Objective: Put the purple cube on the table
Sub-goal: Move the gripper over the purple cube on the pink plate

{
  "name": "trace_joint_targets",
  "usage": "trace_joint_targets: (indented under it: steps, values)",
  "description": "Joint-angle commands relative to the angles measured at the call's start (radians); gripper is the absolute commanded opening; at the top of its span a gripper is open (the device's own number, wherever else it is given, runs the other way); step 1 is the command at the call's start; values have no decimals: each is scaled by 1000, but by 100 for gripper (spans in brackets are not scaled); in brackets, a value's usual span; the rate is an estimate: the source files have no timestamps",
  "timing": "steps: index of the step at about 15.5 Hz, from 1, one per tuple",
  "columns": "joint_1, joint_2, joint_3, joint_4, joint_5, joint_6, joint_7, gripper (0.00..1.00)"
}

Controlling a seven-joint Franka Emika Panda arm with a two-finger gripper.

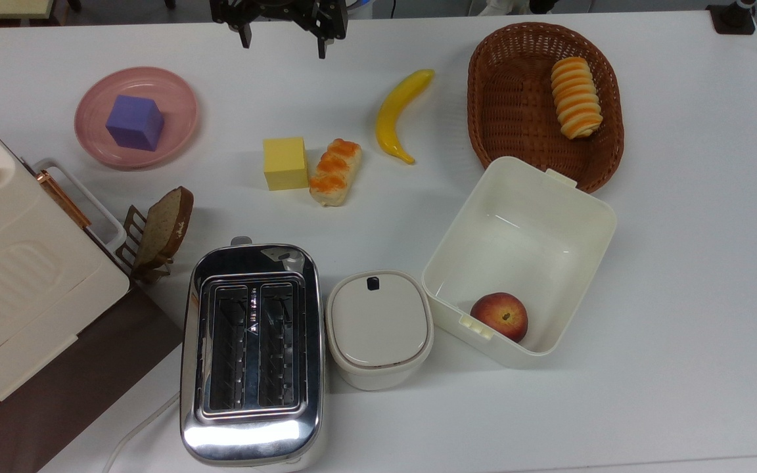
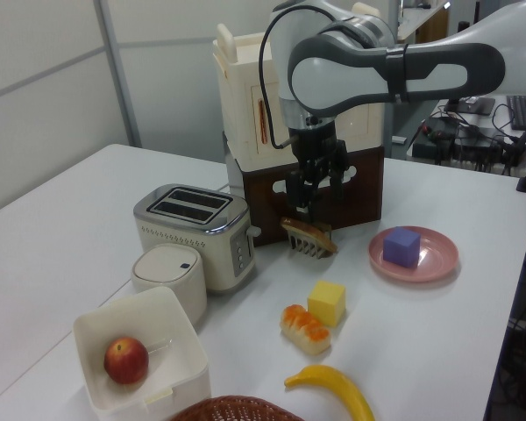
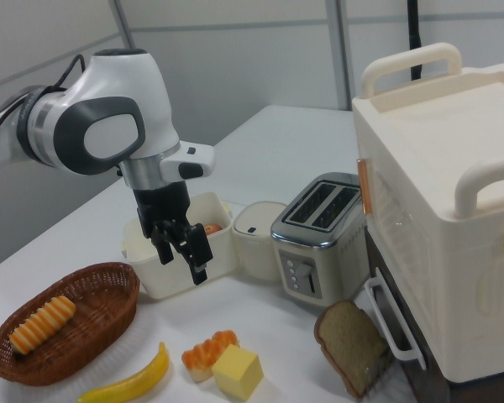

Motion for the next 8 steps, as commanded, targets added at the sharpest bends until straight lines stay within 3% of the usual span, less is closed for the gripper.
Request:
trace_joint_targets:
  steps: [1, 8]
  values:
    - [-3, 4, 9, 16, 17, -20, 3, 100]
    - [-6, 5, 9, 15, 17, -31, -8, 100]
